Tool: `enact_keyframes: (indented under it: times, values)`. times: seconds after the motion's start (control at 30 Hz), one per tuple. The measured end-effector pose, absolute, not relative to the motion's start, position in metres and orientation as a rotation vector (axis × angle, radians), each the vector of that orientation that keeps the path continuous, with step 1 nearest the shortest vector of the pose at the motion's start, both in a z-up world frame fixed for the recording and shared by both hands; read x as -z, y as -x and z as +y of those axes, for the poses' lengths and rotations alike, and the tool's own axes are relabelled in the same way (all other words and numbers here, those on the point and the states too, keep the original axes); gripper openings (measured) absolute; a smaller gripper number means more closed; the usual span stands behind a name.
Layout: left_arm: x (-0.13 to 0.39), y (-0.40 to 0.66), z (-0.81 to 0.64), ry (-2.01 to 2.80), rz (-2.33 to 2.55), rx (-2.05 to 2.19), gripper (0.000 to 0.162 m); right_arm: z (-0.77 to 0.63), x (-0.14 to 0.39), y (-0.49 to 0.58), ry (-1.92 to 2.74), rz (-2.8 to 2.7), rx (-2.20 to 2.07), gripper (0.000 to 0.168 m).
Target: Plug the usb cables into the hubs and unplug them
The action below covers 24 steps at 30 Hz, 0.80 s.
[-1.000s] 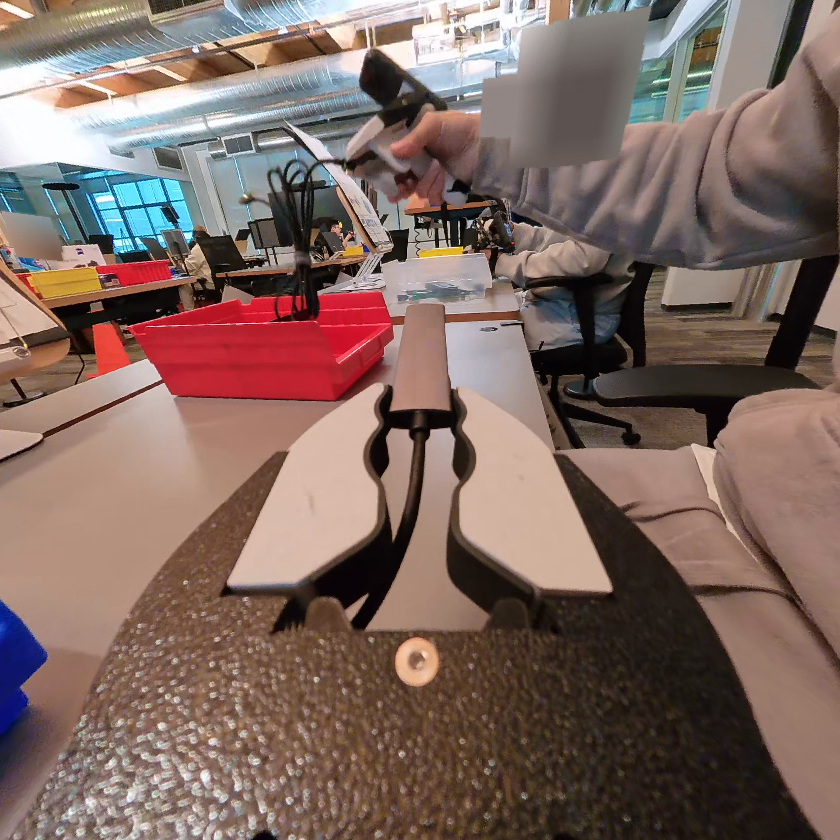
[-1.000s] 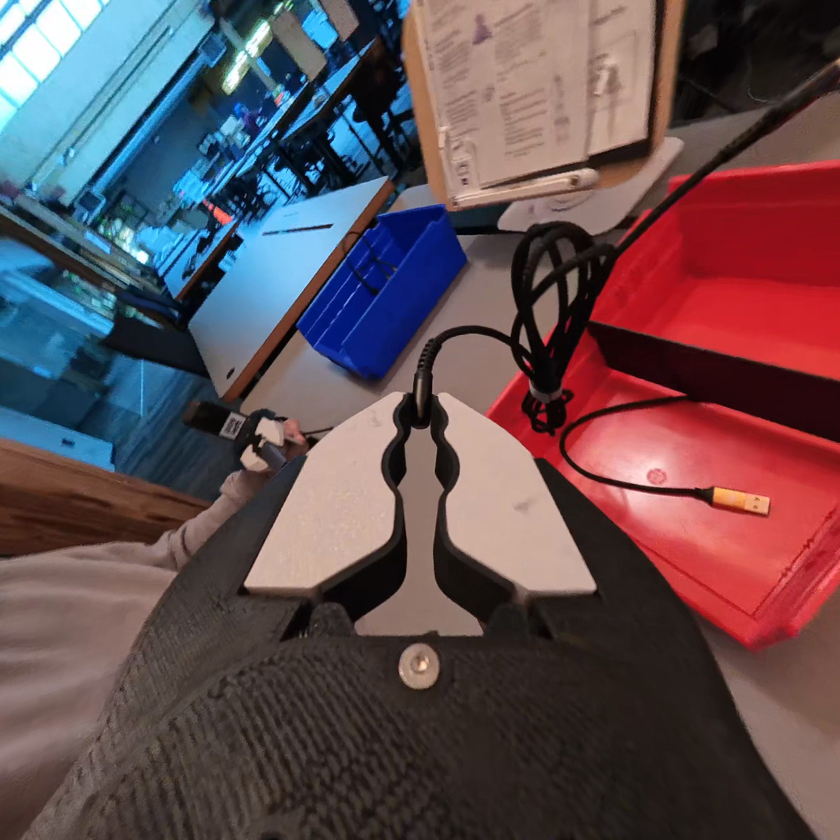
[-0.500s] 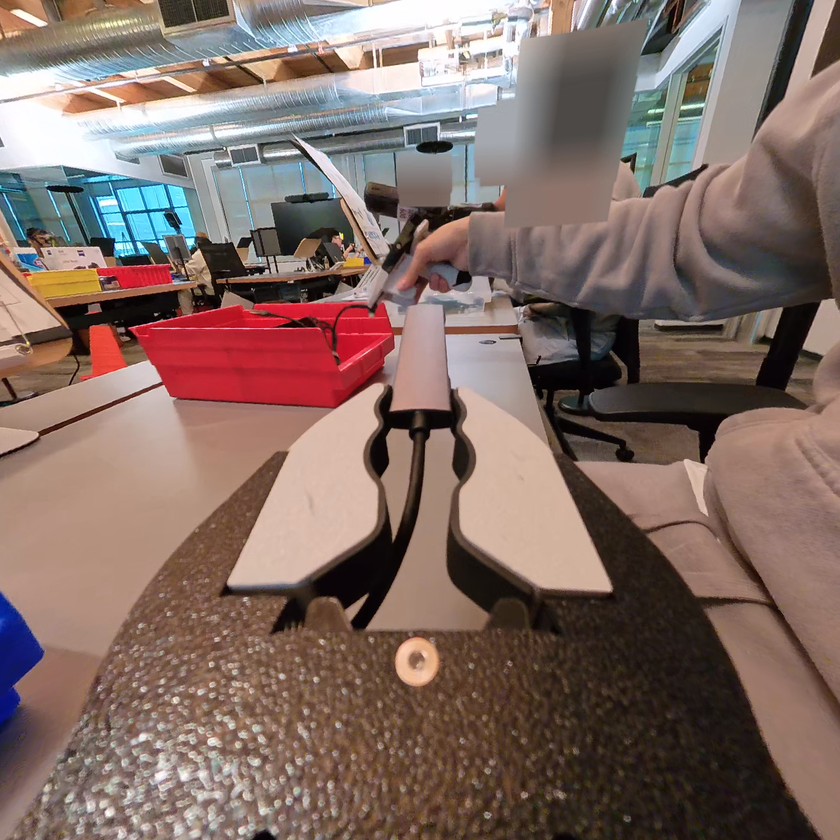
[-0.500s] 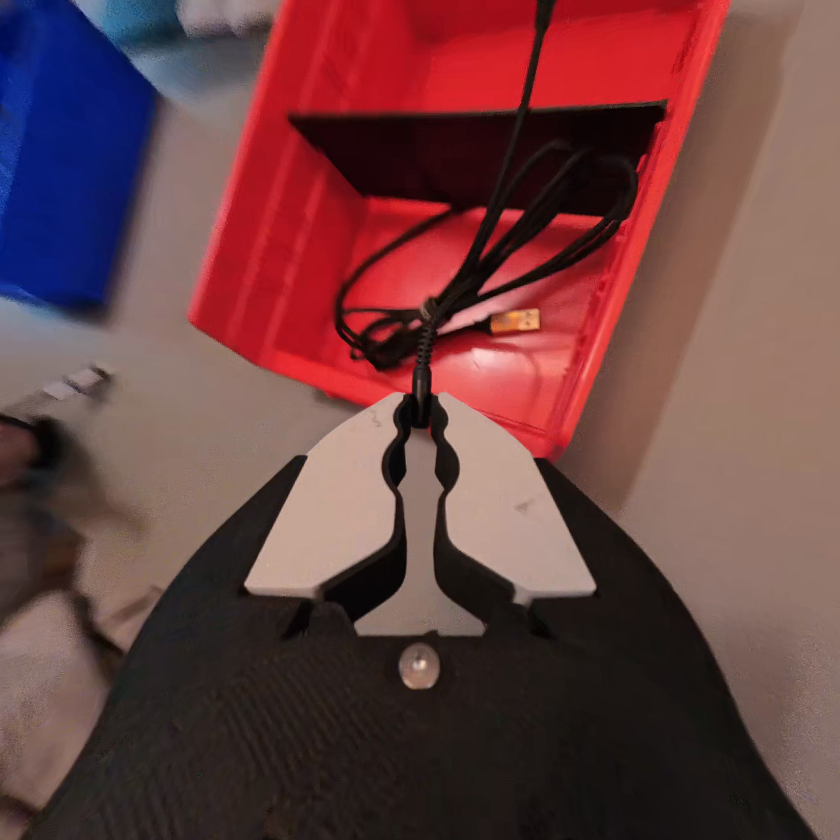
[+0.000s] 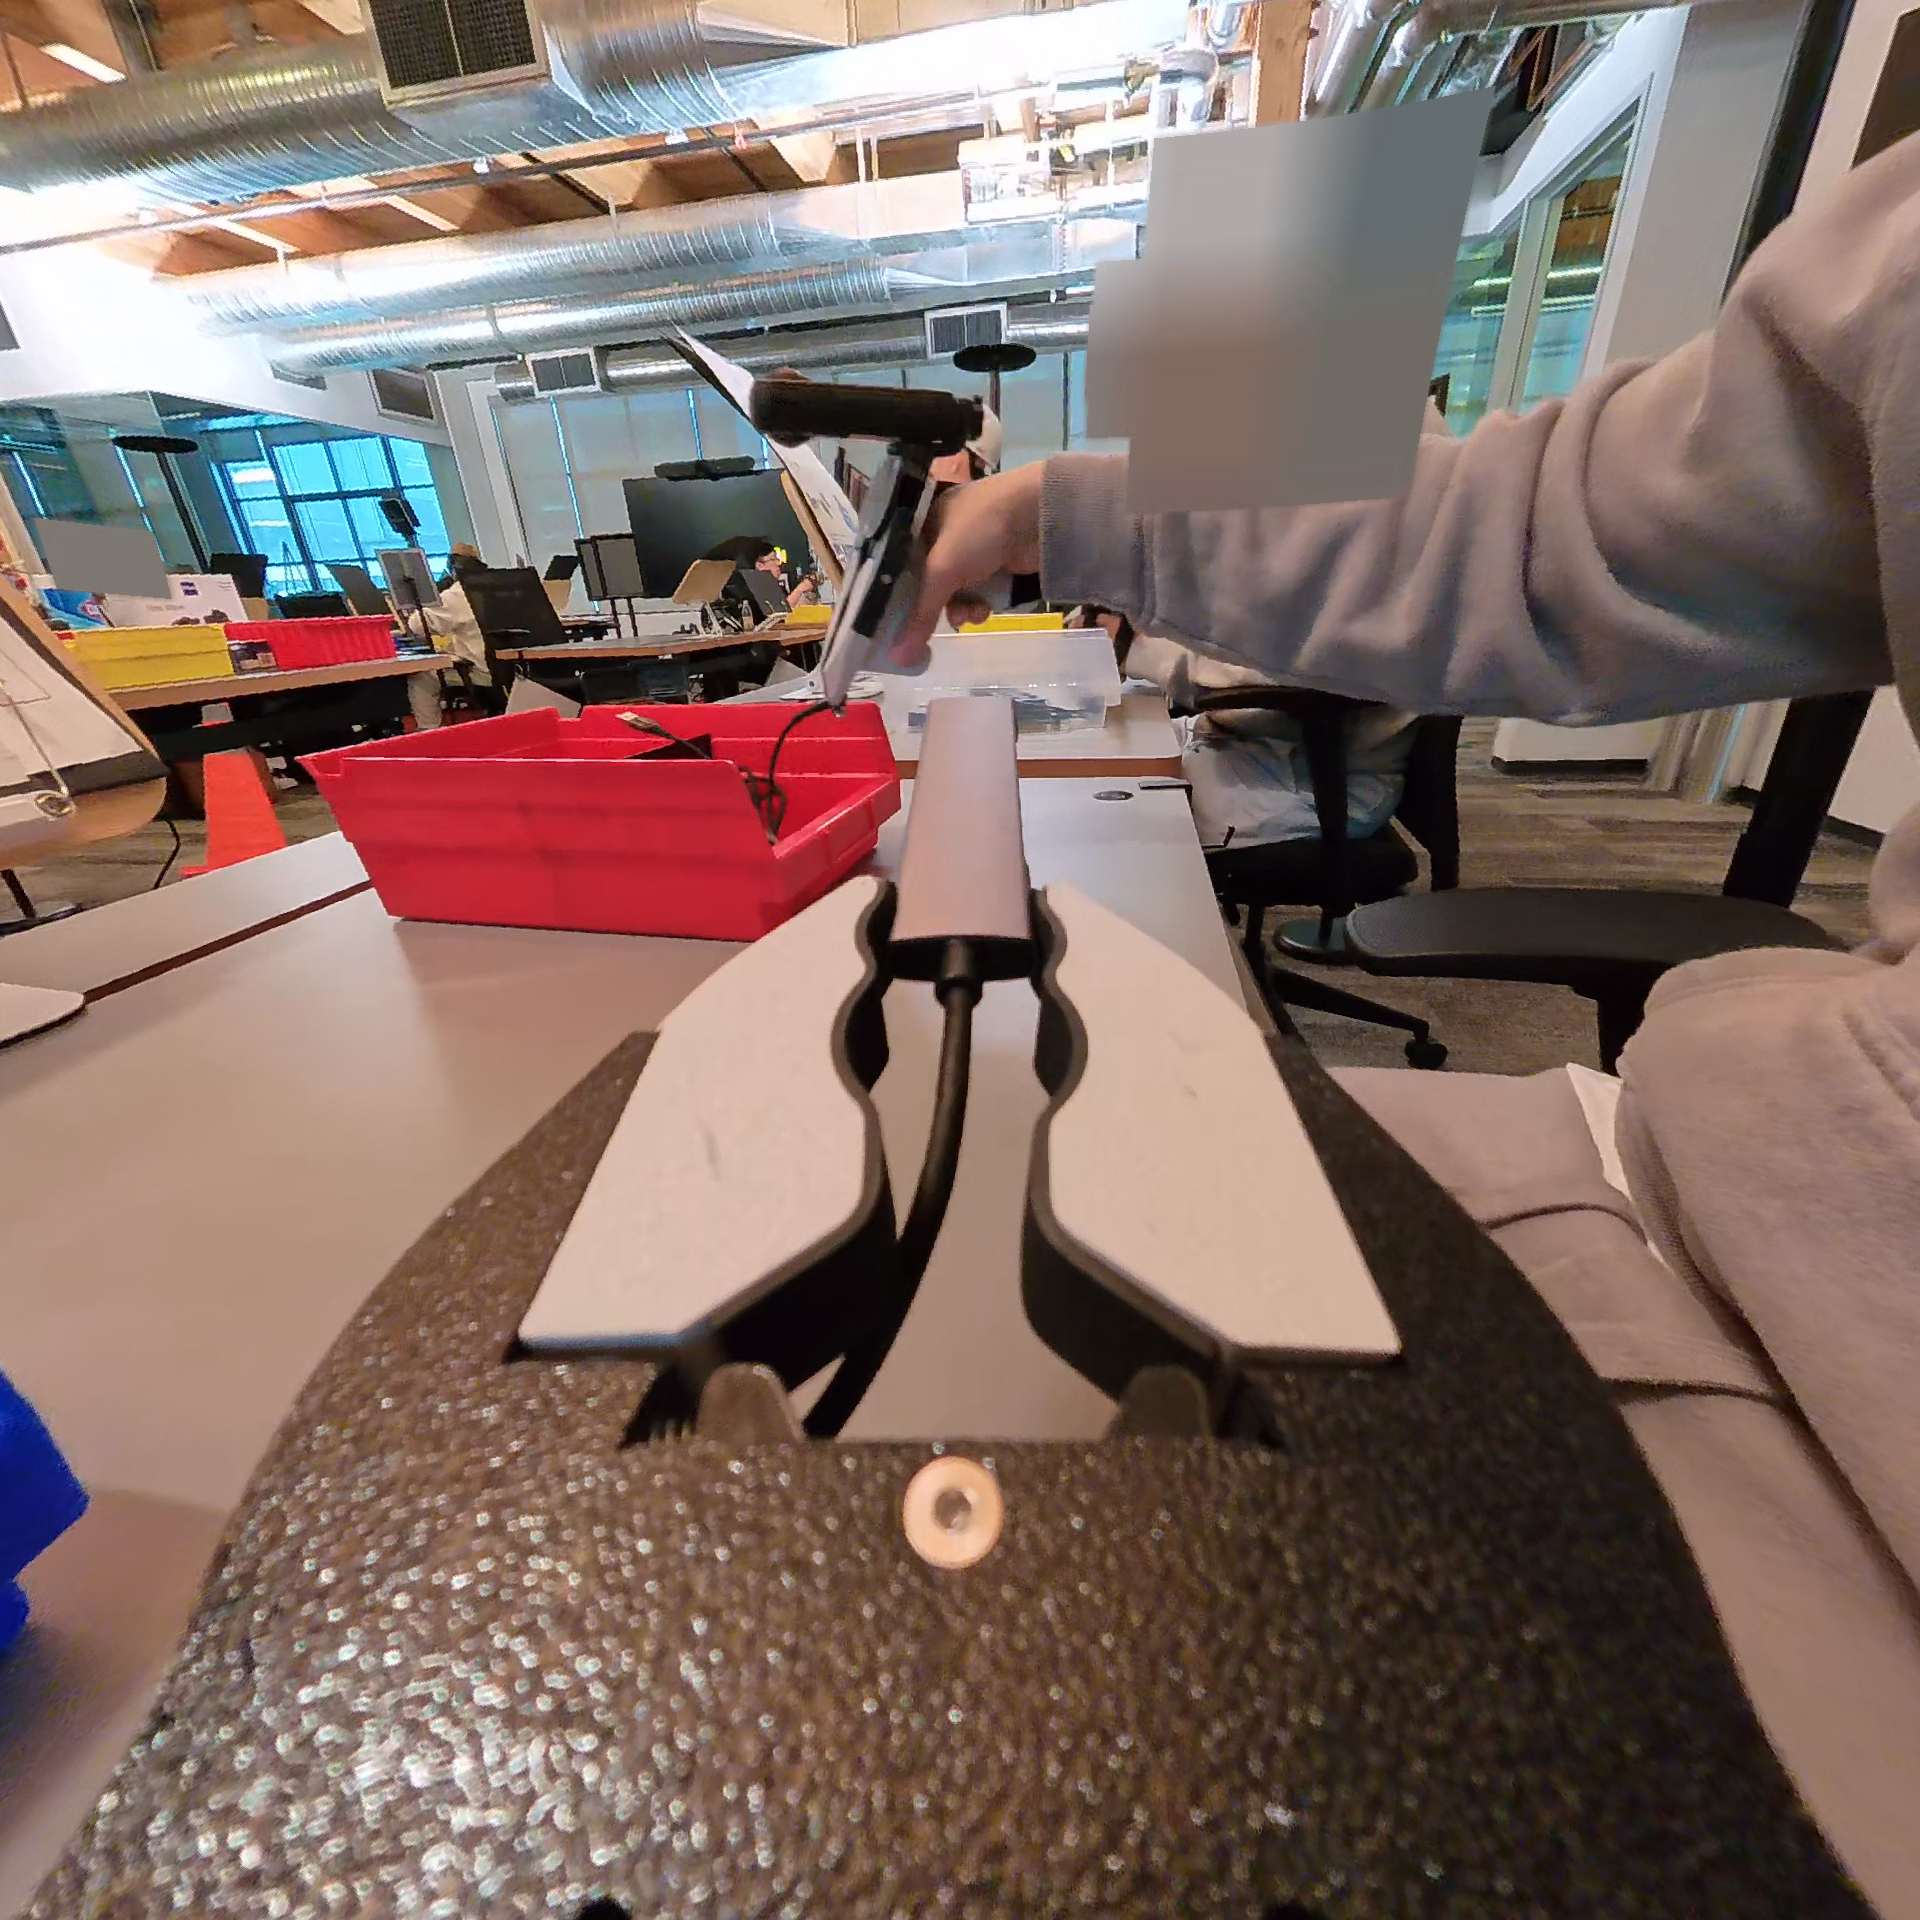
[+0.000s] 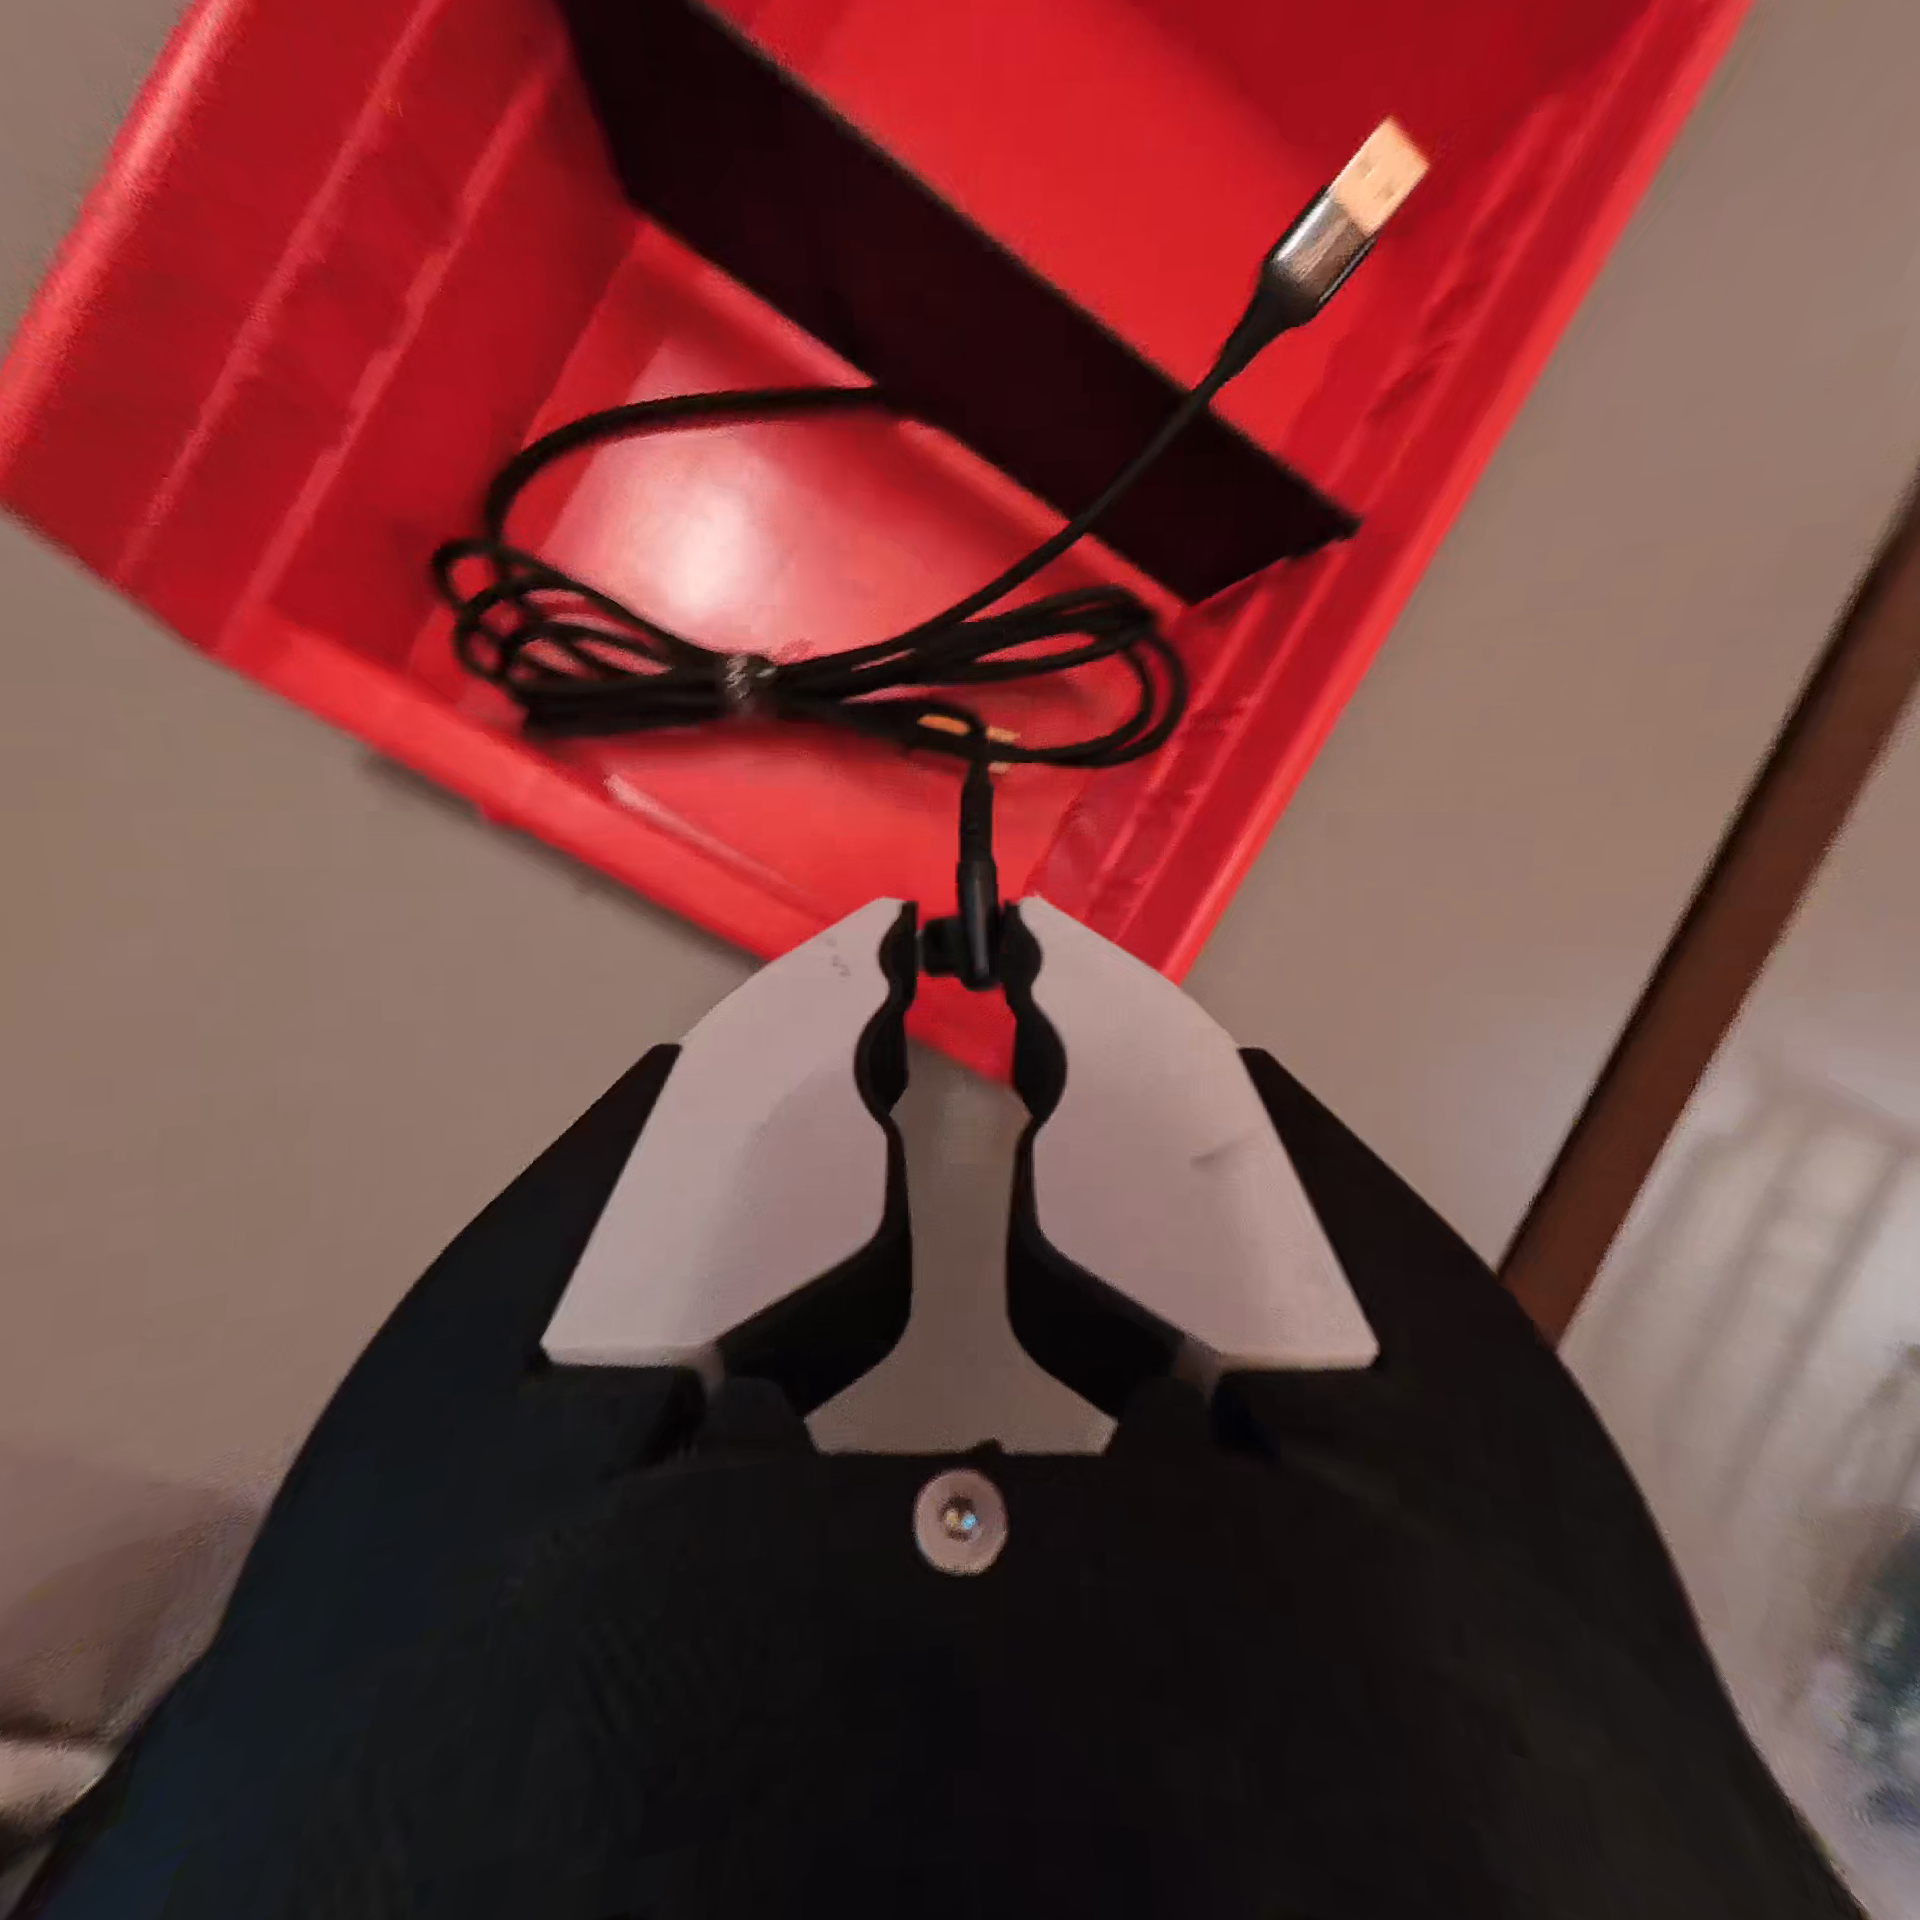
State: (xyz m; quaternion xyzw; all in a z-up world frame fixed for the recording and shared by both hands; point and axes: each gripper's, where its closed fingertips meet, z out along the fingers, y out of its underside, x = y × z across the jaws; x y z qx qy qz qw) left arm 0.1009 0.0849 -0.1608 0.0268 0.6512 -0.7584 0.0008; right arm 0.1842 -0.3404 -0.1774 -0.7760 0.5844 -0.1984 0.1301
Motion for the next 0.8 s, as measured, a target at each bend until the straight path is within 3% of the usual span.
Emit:
enact_keyframes:
  times: [0.03,0.2,0.27,0.4,0.5,0.8]
  values:
    - [0.161,-0.101,0.085,-0.087,2.048,2.376,0.024,-0.346,0.178,-0.192,2.277,1.693,0.655,0.023]
    - [0.16,-0.102,0.085,-0.072,2.038,2.386,0.024,-0.352,0.175,-0.214,2.314,1.598,0.962,0.049]
    - [0.159,-0.103,0.086,-0.063,2.031,2.397,0.024,-0.324,0.159,-0.217,2.189,1.517,0.976,0.052]
    - [0.158,-0.1,0.086,-0.094,2.033,2.423,0.024,-0.134,0.126,-0.164,1.891,0.78,0.235,0.058]
    - [0.159,-0.098,0.085,-0.113,2.037,2.429,0.024,-0.052,0.117,-0.122,1.776,0.473,0.184,0.061]
    - [0.159,-0.086,0.08,-0.177,2.051,2.44,0.024,0.031,0.137,-0.083,1.721,0.283,0.107,0.033]
